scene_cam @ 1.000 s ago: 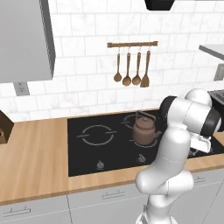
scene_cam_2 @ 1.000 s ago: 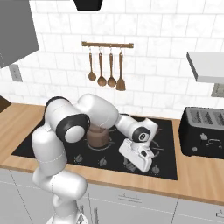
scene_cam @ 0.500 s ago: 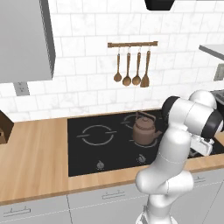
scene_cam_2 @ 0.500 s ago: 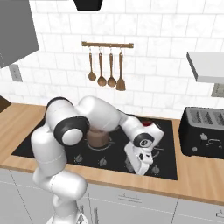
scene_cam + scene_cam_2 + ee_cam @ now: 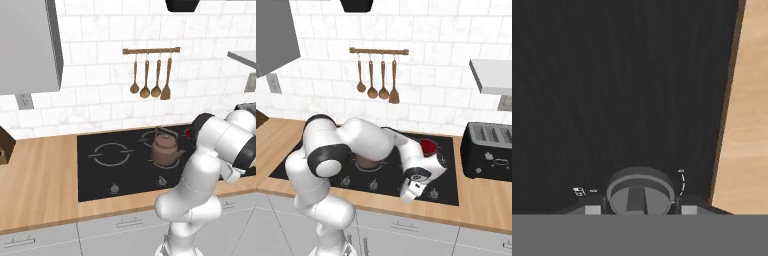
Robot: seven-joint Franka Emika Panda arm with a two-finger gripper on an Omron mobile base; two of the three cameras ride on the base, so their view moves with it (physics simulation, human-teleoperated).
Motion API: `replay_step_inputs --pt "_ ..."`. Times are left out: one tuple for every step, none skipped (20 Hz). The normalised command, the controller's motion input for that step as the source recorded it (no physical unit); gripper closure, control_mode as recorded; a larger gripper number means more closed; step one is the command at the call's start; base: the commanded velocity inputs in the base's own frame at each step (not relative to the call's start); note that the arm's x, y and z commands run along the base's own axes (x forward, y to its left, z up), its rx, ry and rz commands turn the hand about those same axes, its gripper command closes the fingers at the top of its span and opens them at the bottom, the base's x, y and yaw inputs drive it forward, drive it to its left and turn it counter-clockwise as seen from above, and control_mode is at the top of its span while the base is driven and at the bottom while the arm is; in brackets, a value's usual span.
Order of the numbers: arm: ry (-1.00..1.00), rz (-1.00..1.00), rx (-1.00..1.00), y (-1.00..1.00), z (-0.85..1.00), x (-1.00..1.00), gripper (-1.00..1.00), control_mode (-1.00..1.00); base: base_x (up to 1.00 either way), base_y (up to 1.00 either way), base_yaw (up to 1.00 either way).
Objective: Turn off the rear right burner of the stove.
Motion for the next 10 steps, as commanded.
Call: replay_step_inputs --pt "0.0 -0.74 -0.04 0.49 0.0 0.0 1.0 -1.0 0.0 0.0 0.0" --pt "0.0 -0.75 -0.04 0.47 -0.02 0.0 1.0 -1.0 0.0 0.0 0.0" --pt "0.0 -0.76 -0.03 0.46 -0.04 0.0 1.0 -1.0 0.0 0.0 0.0" --pt "0.0 -0.77 -0.04 0.46 -0.06 0.04 1.0 -1.0 0.0 0.0 0.0" --pt "0.0 -0.79 -0.05 0.49 -0.08 0.07 1.0 -1.0 0.0 0.0 0.0" --pt "0.0 -0.81 -0.06 0.55 -0.09 0.08 1.0 -1.0 0.0 0.0 0.0" --pt "0.0 -0.82 -0.08 0.56 -0.12 0.12 1.0 -1.0 0.0 0.0 0.0" --pt "0.01 -0.83 -0.08 0.51 -0.14 0.11 1.0 -1.0 0.0 0.0 0.0" --pt "0.03 -0.83 -0.08 0.47 -0.16 0.14 1.0 -1.0 0.0 0.0 0.0" --pt "0.07 -0.85 -0.08 0.39 -0.19 0.11 1.0 -1.0 0.0 0.0 0.0"
